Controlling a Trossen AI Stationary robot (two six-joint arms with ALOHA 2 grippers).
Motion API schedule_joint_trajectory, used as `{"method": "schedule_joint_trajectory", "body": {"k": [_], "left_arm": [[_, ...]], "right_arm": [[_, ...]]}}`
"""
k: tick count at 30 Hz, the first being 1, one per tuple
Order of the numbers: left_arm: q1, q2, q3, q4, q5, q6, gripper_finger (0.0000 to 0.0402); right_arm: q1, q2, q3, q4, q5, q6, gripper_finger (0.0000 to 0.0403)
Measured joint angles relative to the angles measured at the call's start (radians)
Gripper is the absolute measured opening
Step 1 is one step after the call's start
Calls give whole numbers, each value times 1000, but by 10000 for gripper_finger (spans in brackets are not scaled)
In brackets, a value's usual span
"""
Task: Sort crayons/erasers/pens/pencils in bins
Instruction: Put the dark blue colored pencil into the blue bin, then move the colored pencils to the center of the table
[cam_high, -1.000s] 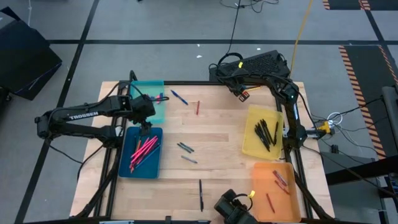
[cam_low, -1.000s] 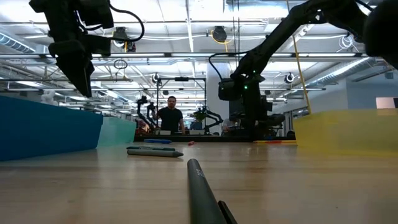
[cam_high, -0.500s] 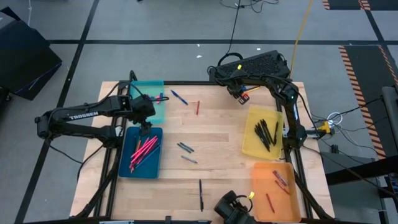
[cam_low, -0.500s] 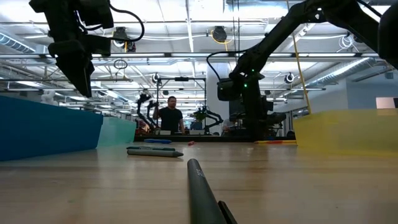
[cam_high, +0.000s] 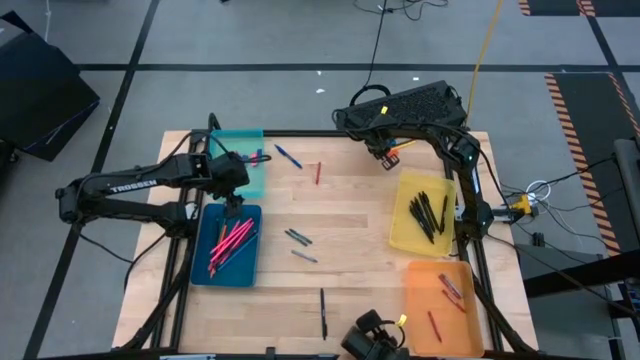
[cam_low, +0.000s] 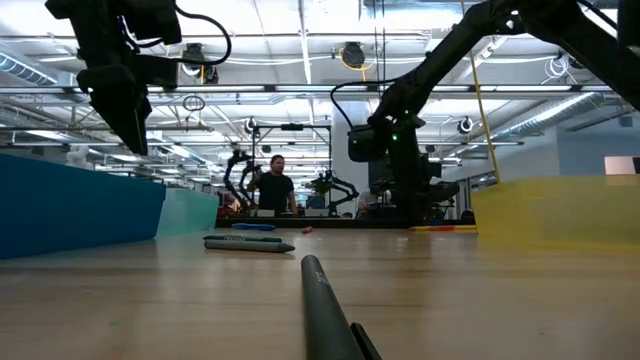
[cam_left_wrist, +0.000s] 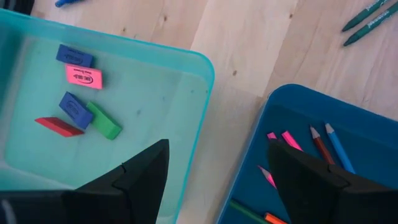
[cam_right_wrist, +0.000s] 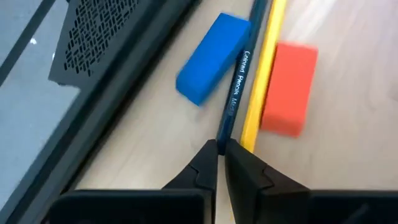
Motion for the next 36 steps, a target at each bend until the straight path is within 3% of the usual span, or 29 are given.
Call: {"method": "schedule_joint_trajectory", "body": {"k": [12,20,23,29,36], "left_arm": [[0,-11,0,12,-7,87,271],[0,-11,0,47,-4,51,271],[0,-11,0,47,-1,-7,271],[-8,-11,0,45,20,-124,271],[-33,-25,0,11,21,-183,271]], "right_arm": [[95,-153,-1,-42,107,69,14],[174,-266,3,-119,135,-28,14],[145,-255,0,-139,129,-46,15],[54,-167,1,163,86,-311,37],[22,-78,0,114,-57,-176,88]]}}
